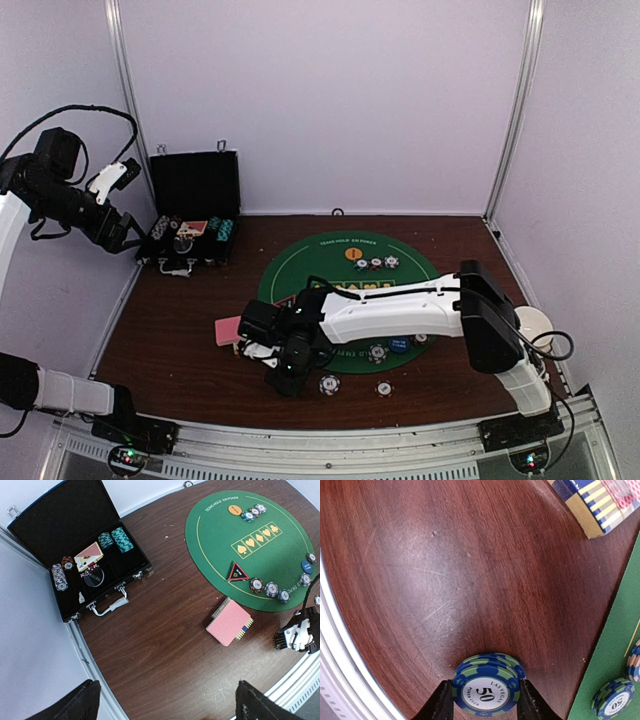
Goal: Distribute texas hold em gaming equipment
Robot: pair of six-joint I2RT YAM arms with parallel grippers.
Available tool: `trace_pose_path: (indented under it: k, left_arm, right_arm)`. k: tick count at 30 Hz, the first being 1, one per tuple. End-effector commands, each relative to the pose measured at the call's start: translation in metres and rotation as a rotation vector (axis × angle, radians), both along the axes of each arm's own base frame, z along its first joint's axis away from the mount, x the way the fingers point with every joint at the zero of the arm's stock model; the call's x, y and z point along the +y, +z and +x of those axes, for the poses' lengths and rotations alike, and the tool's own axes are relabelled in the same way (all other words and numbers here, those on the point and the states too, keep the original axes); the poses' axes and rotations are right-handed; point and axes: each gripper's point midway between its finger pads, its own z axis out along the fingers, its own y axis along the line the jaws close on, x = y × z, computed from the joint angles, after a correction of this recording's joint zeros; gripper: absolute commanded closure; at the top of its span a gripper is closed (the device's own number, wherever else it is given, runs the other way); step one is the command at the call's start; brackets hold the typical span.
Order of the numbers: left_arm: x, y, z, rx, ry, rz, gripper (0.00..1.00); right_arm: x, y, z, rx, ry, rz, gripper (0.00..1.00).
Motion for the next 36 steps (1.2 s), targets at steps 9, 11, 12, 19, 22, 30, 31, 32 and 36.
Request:
trace_pose_path:
  k: [9, 11, 12, 19, 22, 30, 31, 32, 36]
  left_arm:
    - [-0.001, 0.01, 0.001, -0.04, -0.015, -0.004, 0.02]
    - [-0.002, 0.009, 0.001, -0.038, -0.019, -0.009, 0.02]
    - [-0.002, 0.009, 0.002, -0.038, -0.02, -0.01, 0.03]
    - [-0.003, 0.006, 0.004, -0.036, -0.023, -0.01, 0.02]
    - [-0.003, 0.006, 0.004, -0.04, -0.024, -0.014, 0.02]
    - [-0.003, 0.004, 0.006, -0.037, -0.028, -0.012, 0.02]
    - [-0.004, 0.003, 0.006, -0.035, -0.03, -0.013, 0.02]
    - [-0.004, 0.003, 0.006, -0.036, -0.031, -0.015, 0.02]
    - [-0.004, 0.004, 0.007, -0.036, -0.031, -0.021, 0.03]
  right_arm:
    - [-0.008, 0.07, 0.022, -0.101, -0.071, 0.081, 0.94]
    - [-0.018, 0.078, 0.029, -0.106, -0.112, 0.088, 0.96]
    - [-0.027, 0.078, 0.034, -0.106, -0.137, 0.083, 0.97]
    - [-0.114, 0.084, 0.095, -0.105, -0.446, 0.085, 0.99]
    - [-0.173, 0.08, 0.126, -0.137, -0.618, 0.05, 0.99]
    - [-0.293, 0.053, 0.158, -0.167, -0.948, -0.048, 1.0]
    - [-0.302, 0.05, 0.159, -0.167, -0.974, -0.057, 1.0]
    - [-0.311, 0.046, 0.16, -0.166, -0.999, -0.065, 1.0]
    - [-0.333, 0.03, 0.162, -0.148, -1.063, -0.099, 1.0]
